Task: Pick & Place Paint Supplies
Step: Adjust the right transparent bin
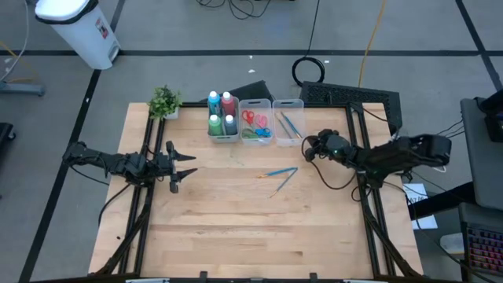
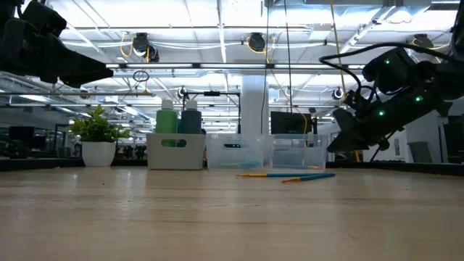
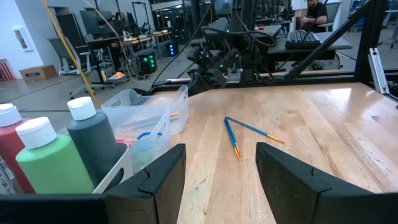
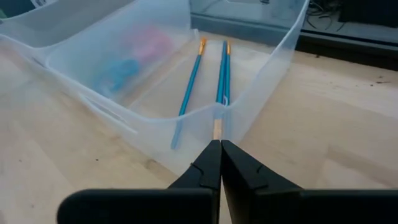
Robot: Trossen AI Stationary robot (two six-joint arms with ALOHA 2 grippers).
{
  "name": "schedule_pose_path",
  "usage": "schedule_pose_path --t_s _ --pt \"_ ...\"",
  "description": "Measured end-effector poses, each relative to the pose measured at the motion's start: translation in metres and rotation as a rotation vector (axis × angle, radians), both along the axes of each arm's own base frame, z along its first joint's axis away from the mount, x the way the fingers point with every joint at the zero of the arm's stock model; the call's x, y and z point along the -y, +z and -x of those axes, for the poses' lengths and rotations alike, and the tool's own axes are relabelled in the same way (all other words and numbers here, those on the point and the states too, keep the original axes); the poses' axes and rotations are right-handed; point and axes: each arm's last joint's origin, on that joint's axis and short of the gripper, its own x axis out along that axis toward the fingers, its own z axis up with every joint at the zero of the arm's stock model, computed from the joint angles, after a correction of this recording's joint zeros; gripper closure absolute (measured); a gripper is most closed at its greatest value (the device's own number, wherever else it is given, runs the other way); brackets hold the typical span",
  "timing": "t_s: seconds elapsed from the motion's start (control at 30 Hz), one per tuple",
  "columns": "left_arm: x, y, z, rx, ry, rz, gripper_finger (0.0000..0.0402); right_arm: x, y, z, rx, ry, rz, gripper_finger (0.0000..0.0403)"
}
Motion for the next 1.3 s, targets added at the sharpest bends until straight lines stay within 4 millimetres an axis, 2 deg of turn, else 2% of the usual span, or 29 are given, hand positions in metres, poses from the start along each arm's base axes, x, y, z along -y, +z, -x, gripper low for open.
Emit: schedule_pose_path --t_s 0.73,1.1,1.3 --pt "0.0 0.0 0.0 0.0 0.0 0.0 0.0199 -0.001 0.003 -0.004 0.025 0.093 0.026 0.0403" --pt "0.0 0.0 0.0 0.0 0.0 0.0 0.0199 -0.004 0.033 -0.001 0.172 0.162 0.137 0.0403" --pt "0.0 0.0 0.0 0.0 0.0 0.0 0.0199 -0.005 0.03 0.0 0.142 0.181 0.103 0.0403"
